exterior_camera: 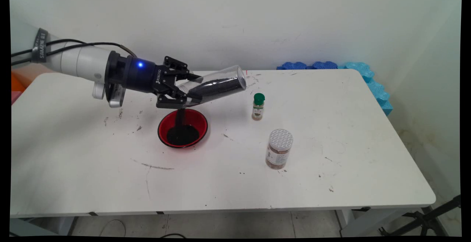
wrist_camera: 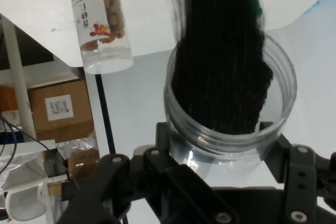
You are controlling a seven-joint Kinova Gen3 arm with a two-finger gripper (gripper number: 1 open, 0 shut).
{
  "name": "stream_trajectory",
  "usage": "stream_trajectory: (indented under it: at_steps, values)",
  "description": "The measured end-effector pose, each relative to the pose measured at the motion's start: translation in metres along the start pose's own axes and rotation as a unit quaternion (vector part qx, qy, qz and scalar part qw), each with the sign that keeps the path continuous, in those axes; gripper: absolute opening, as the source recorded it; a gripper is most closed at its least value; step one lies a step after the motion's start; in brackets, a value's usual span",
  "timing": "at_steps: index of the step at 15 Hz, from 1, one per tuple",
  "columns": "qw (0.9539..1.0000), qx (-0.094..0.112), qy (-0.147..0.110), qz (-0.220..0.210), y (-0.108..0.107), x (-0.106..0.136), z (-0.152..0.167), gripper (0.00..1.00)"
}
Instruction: Pour the black seasoning powder in the red bowl
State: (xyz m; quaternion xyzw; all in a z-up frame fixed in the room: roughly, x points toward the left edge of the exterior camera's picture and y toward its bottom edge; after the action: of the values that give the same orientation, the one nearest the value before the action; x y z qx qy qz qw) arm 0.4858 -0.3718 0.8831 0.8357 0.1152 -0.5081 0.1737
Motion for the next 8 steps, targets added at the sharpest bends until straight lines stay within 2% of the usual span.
stream_trajectory:
  at_steps: [8]
  values:
    - [1.0, -0.006, -0.004, -0.003, 0.0009, 0.0001, 0.001, 0.0]
